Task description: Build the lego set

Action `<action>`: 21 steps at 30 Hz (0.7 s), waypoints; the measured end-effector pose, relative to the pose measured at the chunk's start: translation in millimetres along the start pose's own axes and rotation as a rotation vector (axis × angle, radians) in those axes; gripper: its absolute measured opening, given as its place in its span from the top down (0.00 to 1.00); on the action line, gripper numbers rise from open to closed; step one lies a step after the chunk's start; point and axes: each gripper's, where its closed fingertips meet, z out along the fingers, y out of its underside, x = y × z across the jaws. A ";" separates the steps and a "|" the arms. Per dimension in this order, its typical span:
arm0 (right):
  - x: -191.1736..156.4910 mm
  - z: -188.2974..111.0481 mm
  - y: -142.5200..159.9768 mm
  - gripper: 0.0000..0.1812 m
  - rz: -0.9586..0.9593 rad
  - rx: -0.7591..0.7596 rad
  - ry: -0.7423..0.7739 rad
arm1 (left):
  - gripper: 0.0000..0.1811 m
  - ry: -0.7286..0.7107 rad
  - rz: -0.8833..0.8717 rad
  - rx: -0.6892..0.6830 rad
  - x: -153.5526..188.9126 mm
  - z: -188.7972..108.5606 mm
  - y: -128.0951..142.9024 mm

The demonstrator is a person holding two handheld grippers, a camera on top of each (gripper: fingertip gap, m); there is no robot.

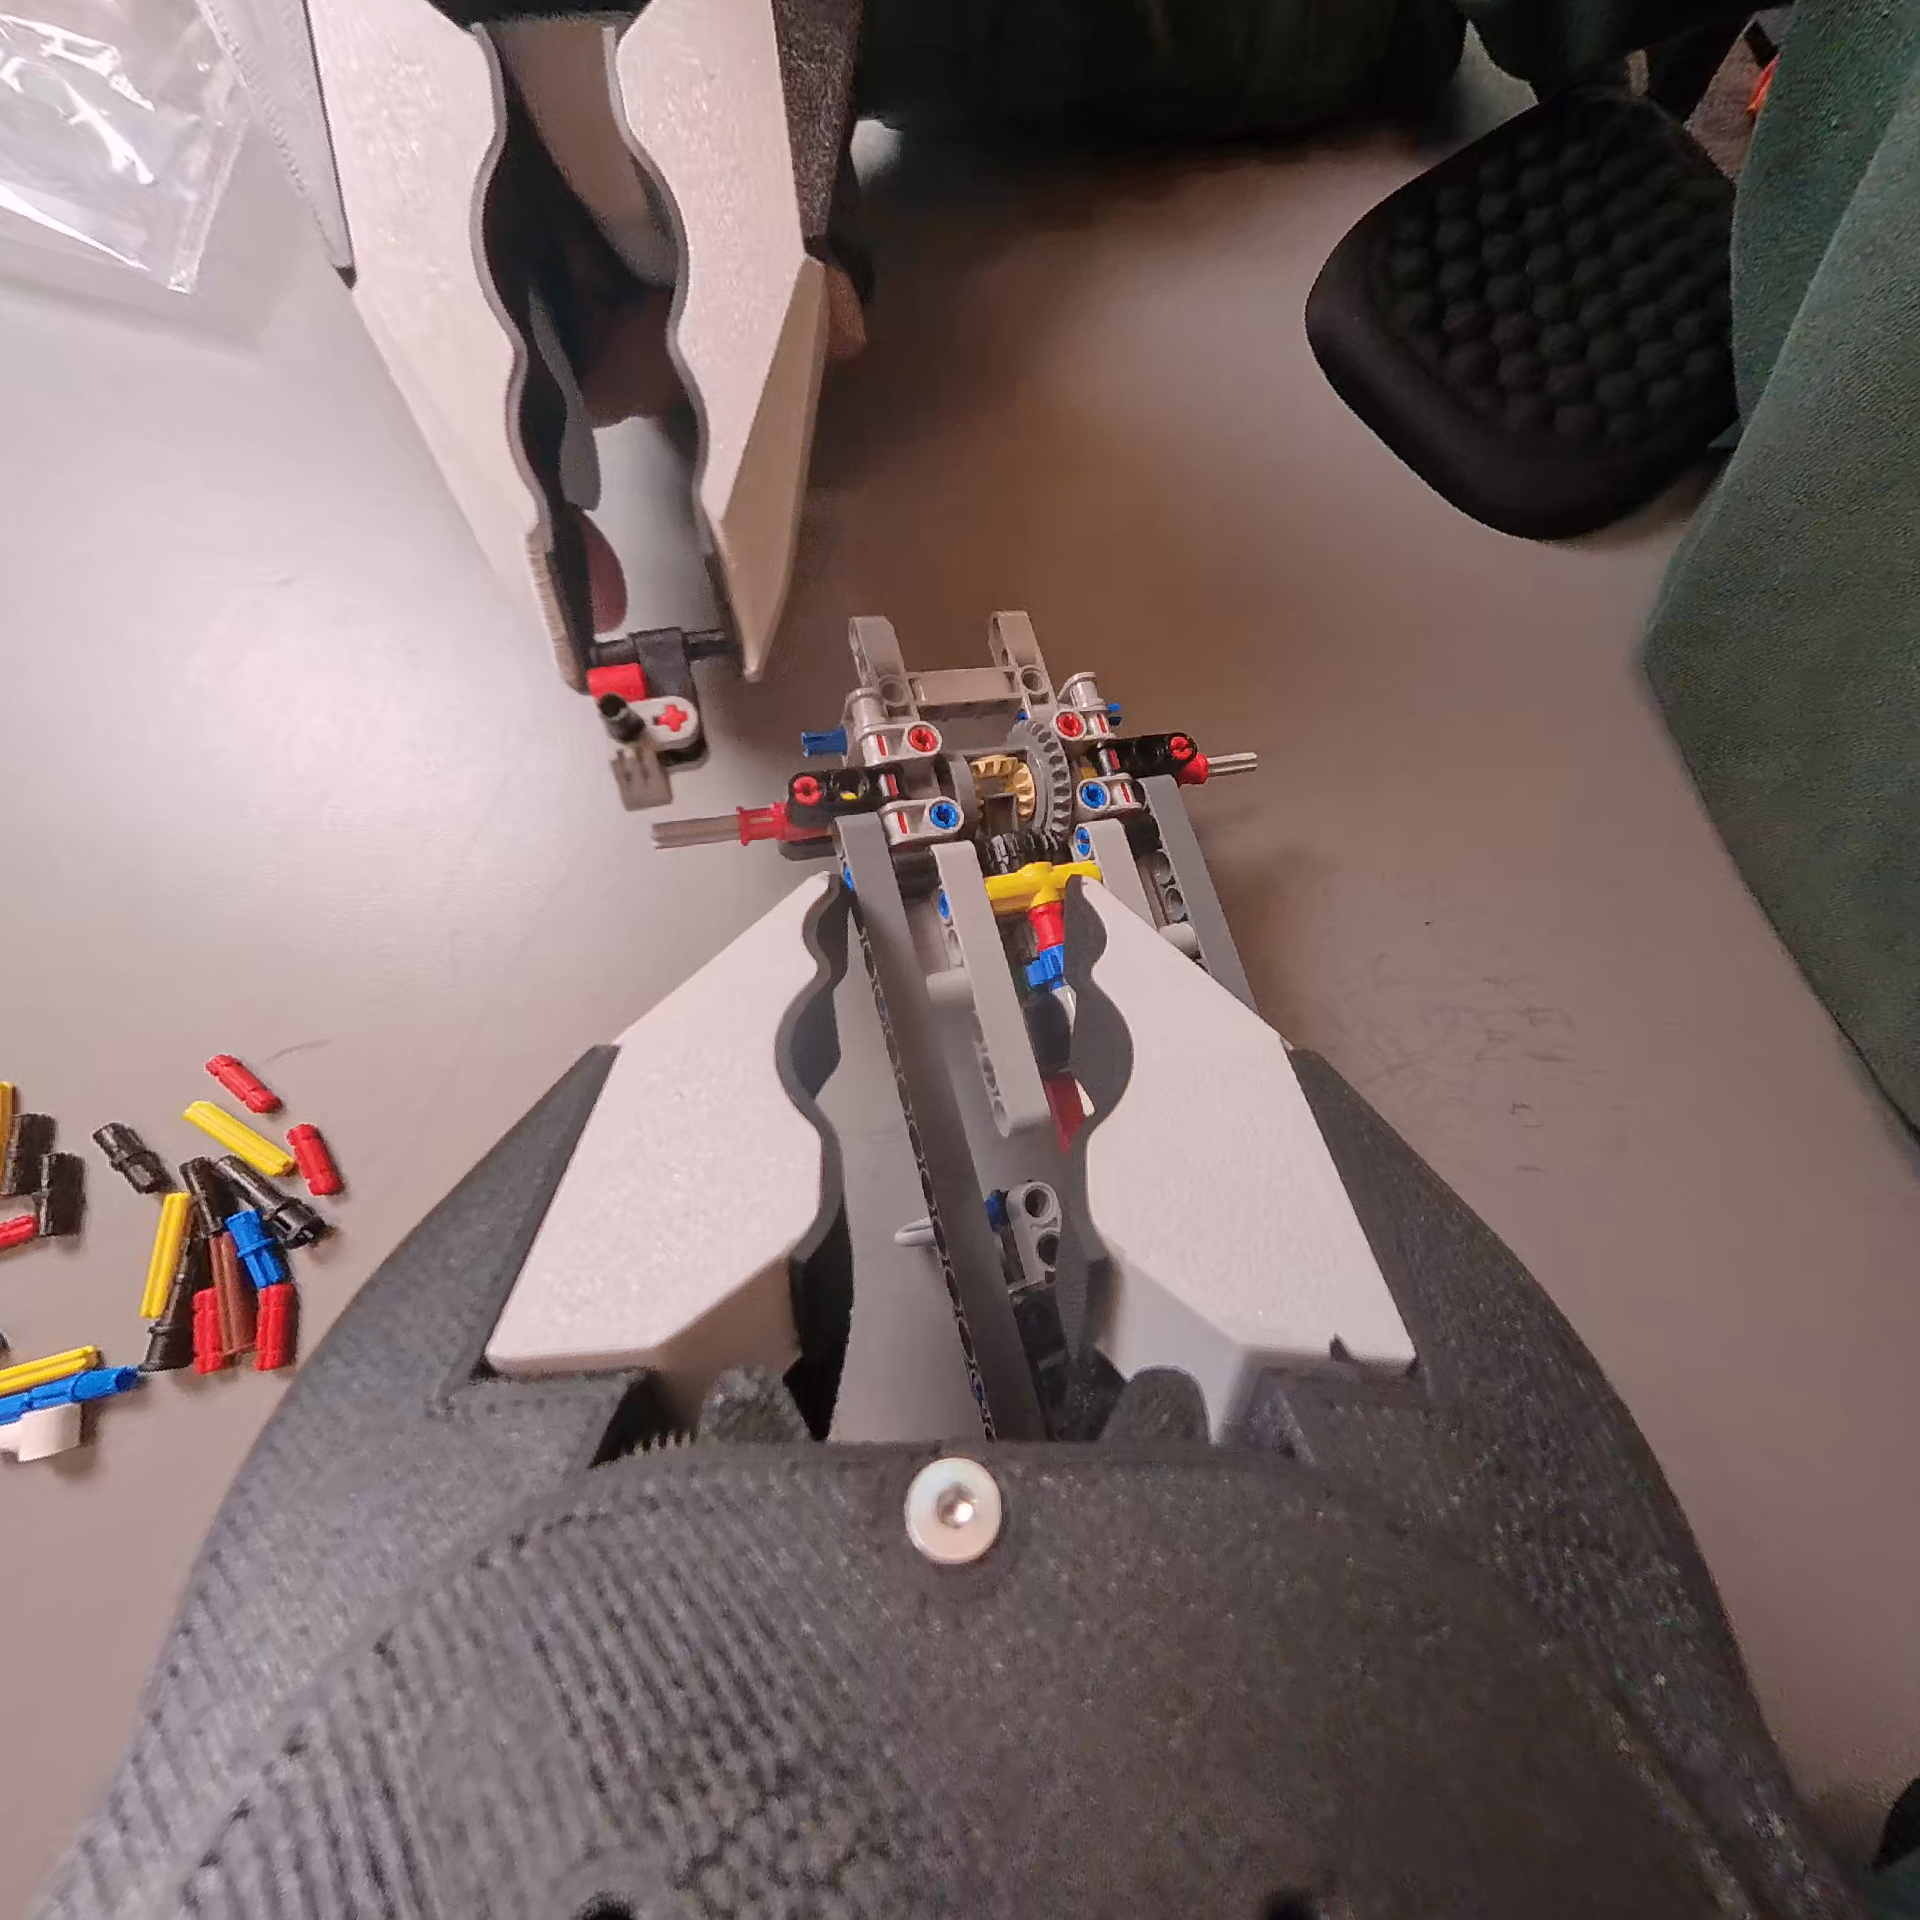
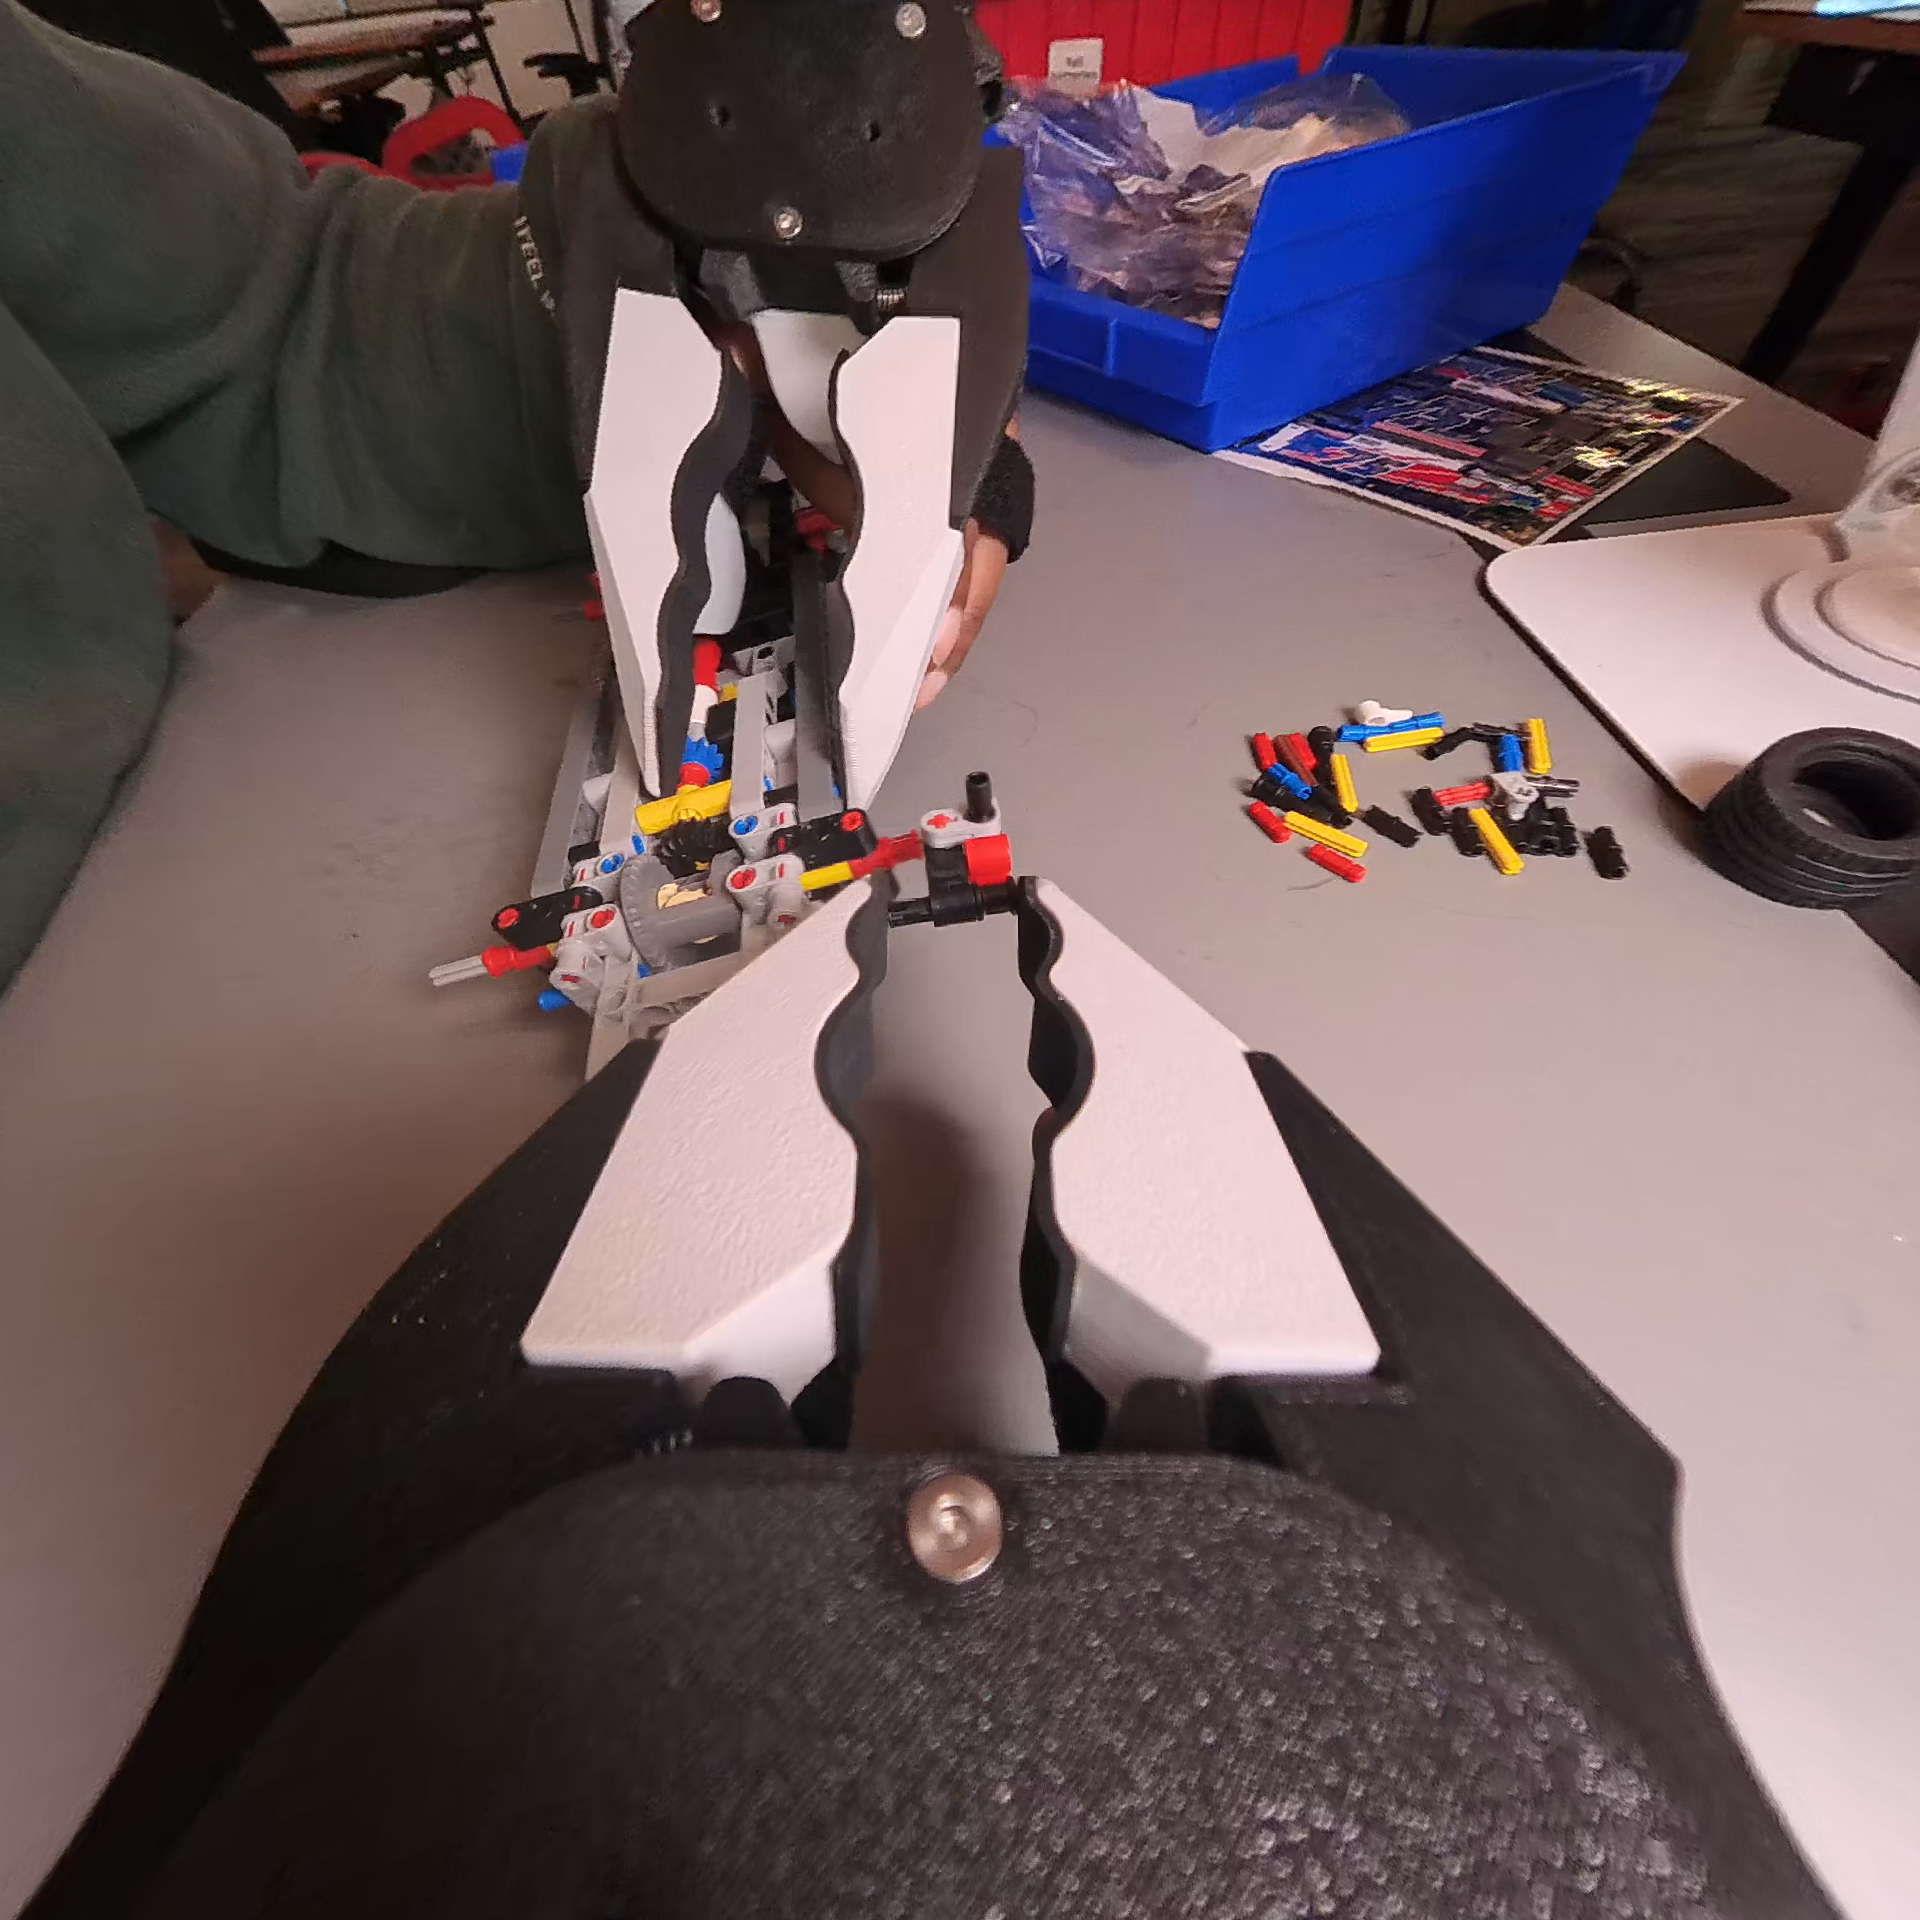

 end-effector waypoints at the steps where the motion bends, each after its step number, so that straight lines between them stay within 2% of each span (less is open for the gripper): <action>1: 2.2 0.0 -0.2 0.88 0.001 0.001 0.013 | 0.78 0.003 0.003 0.001 0.7 0.3 -0.3; 21: 3.1 -1.9 -4.5 0.88 0.005 0.032 0.016 | 0.78 -0.029 -0.012 -0.007 -5.9 -2.8 2.3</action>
